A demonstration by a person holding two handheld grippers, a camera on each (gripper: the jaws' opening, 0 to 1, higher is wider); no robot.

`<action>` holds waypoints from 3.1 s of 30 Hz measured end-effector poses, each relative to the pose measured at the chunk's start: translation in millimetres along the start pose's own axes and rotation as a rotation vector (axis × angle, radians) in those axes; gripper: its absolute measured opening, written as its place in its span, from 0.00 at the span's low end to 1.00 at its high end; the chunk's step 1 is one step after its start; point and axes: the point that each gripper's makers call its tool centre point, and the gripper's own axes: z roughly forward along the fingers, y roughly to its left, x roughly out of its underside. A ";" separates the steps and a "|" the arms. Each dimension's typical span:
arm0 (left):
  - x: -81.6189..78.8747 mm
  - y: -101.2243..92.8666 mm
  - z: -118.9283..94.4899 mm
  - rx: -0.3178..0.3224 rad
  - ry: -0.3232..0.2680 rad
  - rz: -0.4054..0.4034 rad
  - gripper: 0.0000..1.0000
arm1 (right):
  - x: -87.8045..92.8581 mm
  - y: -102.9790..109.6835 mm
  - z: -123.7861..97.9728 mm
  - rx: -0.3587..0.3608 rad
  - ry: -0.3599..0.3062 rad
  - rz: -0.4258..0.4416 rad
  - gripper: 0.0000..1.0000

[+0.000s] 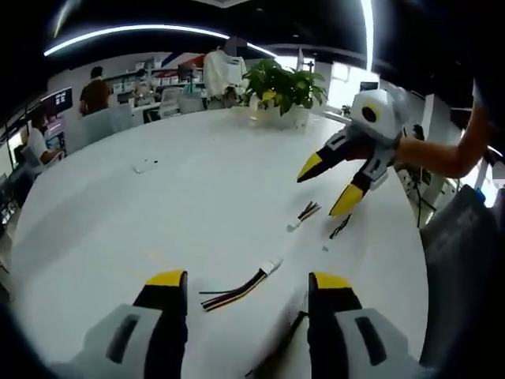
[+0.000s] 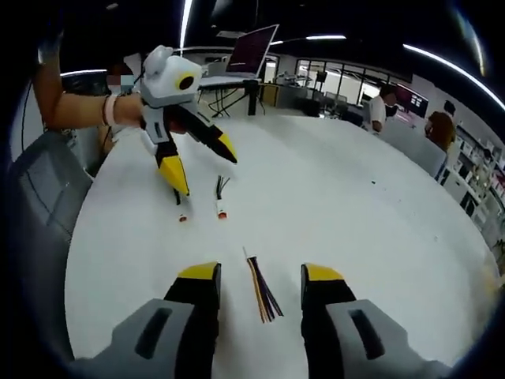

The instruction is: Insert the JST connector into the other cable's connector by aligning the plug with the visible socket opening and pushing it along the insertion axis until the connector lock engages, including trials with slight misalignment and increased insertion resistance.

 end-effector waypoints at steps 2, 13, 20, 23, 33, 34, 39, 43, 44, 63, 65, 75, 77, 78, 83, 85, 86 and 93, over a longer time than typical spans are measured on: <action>0.5 -0.6 2.6 0.010 0.001 0.020 0.54 | -1.3 -0.2 5.5 -0.022 -0.027 0.042 0.36; 2.0 -3.9 8.9 0.038 0.000 0.098 0.34 | 7.1 7.9 19.4 -0.063 -0.027 -0.023 0.26; 4.9 -7.4 13.2 0.068 0.004 0.114 0.25 | 8.8 7.4 22.7 -0.069 -0.031 -0.033 0.23; 5.3 -8.6 13.9 0.074 0.004 0.117 0.23 | 9.4 7.7 24.1 -0.071 -0.028 -0.030 0.23; 2.7 -10.8 17.4 0.094 -0.013 0.145 0.20 | 12.4 9.8 32.2 -0.091 -0.032 -0.052 0.17; 3.3 -10.0 18.1 0.091 -0.009 0.164 0.19 | 11.4 11.2 32.9 -0.097 -0.045 -0.048 0.16; 5.0 -12.1 20.9 0.106 -0.008 0.174 0.19 | 11.8 11.6 33.6 -0.094 -0.056 -0.054 0.16; 4.5 -16.1 23.1 0.126 -0.013 0.204 0.15 | 10.6 12.9 34.3 -0.098 -0.062 -0.060 0.13; 4.8 -16.9 23.9 0.130 -0.013 0.208 0.15 | 10.5 13.0 34.3 -0.098 -0.063 -0.059 0.12; 5.3 -27.6 34.7 0.201 -0.069 0.281 0.06 | 11.7 10.9 35.3 -0.080 -0.110 -0.057 0.05; 5.8 -28.1 34.9 0.211 -0.085 0.291 0.04 | 10.5 10.4 34.9 -0.077 -0.109 -0.067 0.05; 4.0 -30.8 35.1 0.240 -0.139 0.262 0.01 | 8.3 7.6 34.7 -0.076 -0.117 -0.025 0.05; 3.7 -31.2 35.0 0.242 -0.137 0.266 0.01 | 8.2 7.5 34.4 -0.080 -0.122 -0.025 0.05; 3.5 -31.0 34.9 0.243 -0.136 0.268 0.01 | 8.1 7.5 34.2 -0.082 -0.124 -0.024 0.05; 2.8 -29.6 34.6 0.239 -0.136 0.210 0.01 | 7.9 7.7 33.6 -0.088 -0.125 -0.031 0.04; 3.7 -26.7 35.0 0.238 -0.127 0.224 0.01 | 8.5 8.1 33.7 -0.090 -0.122 -0.053 0.04; 3.1 -28.4 34.6 0.239 -0.124 0.225 0.01 | 8.4 8.2 33.6 -0.087 -0.119 -0.070 0.04; 5.3 -29.6 35.3 0.244 -0.090 0.262 0.00 | 7.9 10.9 33.9 -0.096 -0.100 -0.141 0.04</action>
